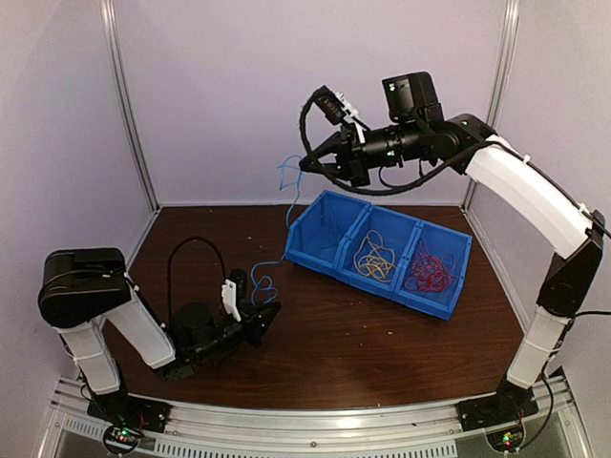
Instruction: Untangle the cables
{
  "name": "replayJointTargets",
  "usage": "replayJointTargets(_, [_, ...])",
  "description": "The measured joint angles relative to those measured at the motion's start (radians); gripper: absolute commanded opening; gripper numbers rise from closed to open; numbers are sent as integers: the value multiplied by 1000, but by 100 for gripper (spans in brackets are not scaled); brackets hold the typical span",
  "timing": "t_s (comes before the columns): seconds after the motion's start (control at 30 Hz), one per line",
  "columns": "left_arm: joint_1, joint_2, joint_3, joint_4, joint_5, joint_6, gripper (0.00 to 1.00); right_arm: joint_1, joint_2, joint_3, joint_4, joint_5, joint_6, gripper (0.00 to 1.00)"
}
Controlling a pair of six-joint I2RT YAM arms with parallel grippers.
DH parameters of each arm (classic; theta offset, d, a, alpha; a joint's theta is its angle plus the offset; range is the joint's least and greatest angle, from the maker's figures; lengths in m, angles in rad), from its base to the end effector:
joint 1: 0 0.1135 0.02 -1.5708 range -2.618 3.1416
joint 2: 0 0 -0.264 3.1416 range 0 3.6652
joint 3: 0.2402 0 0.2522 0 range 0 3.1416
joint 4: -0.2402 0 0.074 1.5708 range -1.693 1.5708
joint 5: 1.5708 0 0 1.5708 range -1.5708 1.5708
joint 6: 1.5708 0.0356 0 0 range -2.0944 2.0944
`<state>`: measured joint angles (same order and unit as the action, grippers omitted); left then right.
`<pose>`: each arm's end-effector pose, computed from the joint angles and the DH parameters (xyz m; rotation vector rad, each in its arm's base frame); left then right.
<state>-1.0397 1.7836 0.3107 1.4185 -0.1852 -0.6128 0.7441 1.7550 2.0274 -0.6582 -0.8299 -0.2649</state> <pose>0.1415 -0.2280 0.1277 0.2188 1.7313 -1.1013 0.2610 0.2760 0.4598 -1.4156 1.3949 1.1198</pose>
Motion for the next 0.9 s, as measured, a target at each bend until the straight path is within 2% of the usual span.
replayJointTargets(0.23, [0,22,-37,3,0,-6,0,-211,0,153,31,10,3,0])
replayJointTargets(0.5, [0,37,-77,37,-2,-15,0,-424,18,235,125,11,76,0])
replayJointTargets(0.67, [0,58,-97,70,-4,-29,0,-502,33,259,178,23,117,0])
replayJointTargets(0.9, [7,59,-104,111,-42,-74,0,-571,48,208,257,80,196,0])
